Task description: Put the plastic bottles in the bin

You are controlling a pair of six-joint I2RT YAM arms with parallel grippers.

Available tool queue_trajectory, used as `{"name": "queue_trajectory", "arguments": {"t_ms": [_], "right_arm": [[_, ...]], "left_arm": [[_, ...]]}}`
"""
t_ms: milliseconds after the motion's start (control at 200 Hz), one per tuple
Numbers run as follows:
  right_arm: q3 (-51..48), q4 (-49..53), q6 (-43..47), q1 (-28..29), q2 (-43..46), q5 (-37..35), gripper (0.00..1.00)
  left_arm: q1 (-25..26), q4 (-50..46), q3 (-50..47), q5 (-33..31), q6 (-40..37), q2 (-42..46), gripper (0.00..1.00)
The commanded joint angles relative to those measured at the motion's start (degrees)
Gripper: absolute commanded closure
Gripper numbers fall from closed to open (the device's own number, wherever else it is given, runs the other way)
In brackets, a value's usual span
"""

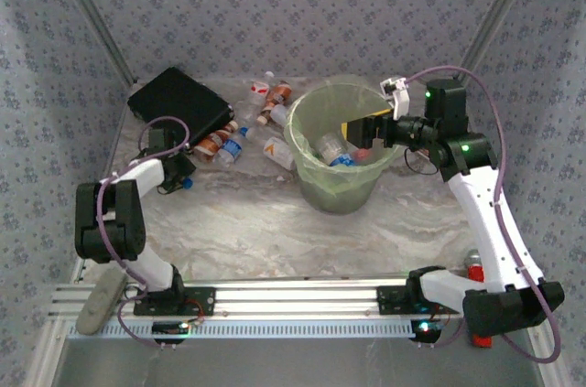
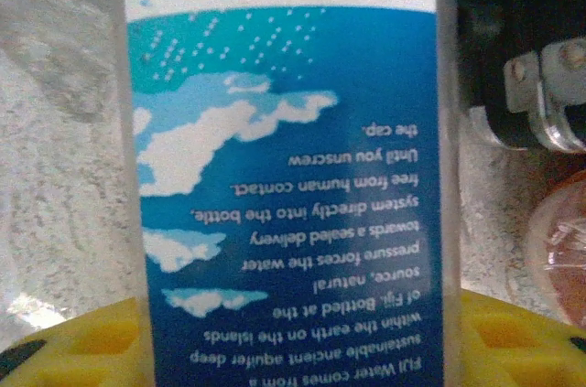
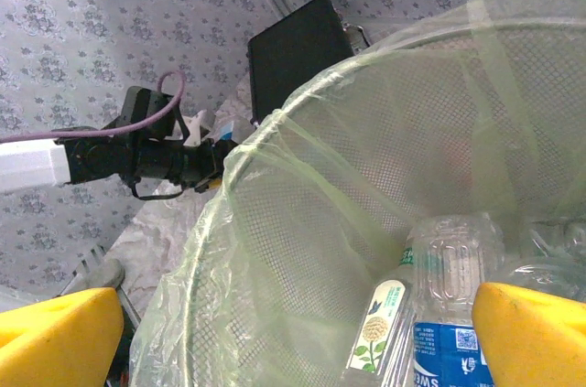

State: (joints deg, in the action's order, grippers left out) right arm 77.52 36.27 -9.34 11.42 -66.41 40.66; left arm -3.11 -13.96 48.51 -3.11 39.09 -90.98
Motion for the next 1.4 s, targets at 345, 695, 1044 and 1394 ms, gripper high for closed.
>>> {"name": "queue_trajectory", "arguments": {"t_ms": [345,695,1044,1394], "right_arm": [[10.4,-3.9,-4.1,7.6,-9.3,-2.4,0.01],[25.0,-9.1,-13.9,19.7,-24.9,-5.1,0.11],[31.4,-8.0,-14.7,21.8,-32.4,-2.7,0.1],[32.5,-8.2,-14.5,21.6,-33.1,-2.1,0.4]], "left_arm": [[11.3,-0.5,-3.1,10.4,-2.2,26.9,0.58],[29.4,16.1,0.9,23.6,-4.0,34.6,0.67],[37.0,18.6,9.1,24.4,-6.1,28.0,0.68],[38.1,18.1,10.5,23.3,-6.7,27.1,0.61]]}}
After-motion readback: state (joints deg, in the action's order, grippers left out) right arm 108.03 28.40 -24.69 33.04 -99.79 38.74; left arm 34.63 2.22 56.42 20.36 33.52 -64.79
